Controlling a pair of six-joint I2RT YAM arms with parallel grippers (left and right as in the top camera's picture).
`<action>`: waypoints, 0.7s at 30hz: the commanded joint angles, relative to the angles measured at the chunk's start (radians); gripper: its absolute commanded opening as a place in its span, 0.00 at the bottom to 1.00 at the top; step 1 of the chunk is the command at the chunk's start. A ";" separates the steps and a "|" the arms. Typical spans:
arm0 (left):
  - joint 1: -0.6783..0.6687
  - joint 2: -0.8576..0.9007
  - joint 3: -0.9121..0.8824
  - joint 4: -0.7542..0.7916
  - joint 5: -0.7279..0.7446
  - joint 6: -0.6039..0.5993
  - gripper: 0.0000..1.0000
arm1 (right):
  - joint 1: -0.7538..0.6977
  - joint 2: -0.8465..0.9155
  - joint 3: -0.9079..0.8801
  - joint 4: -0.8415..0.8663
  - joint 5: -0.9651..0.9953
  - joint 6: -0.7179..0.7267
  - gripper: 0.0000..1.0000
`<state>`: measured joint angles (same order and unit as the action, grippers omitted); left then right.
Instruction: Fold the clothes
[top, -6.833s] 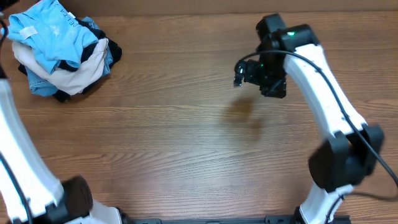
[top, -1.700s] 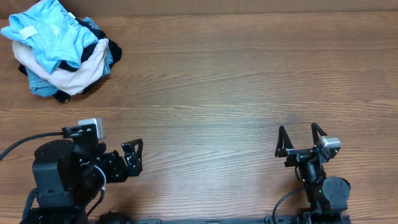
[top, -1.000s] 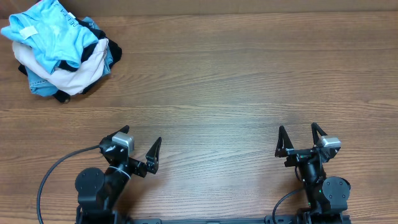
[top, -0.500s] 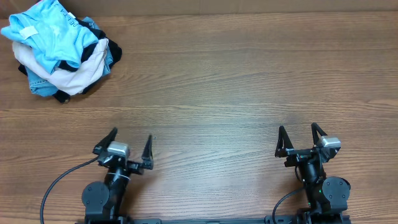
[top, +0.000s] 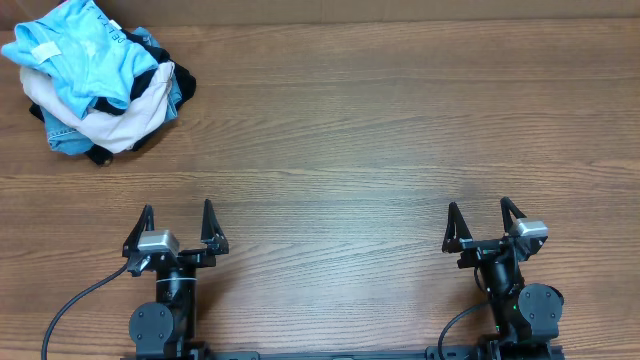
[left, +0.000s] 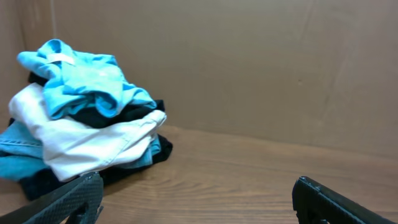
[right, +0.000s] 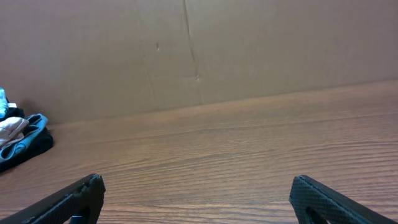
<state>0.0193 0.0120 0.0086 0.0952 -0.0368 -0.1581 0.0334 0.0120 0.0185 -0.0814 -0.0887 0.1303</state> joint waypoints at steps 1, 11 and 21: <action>-0.005 -0.009 -0.004 -0.039 -0.072 0.005 1.00 | 0.000 -0.009 -0.011 0.004 0.009 -0.004 1.00; -0.005 -0.009 -0.004 -0.161 -0.071 0.005 1.00 | 0.000 -0.009 -0.011 0.004 0.009 -0.004 1.00; -0.005 -0.008 -0.004 -0.161 -0.071 0.005 1.00 | 0.000 -0.009 -0.011 0.005 0.009 -0.004 1.00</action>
<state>0.0193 0.0120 0.0082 -0.0681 -0.0917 -0.1581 0.0334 0.0120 0.0185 -0.0818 -0.0887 0.1299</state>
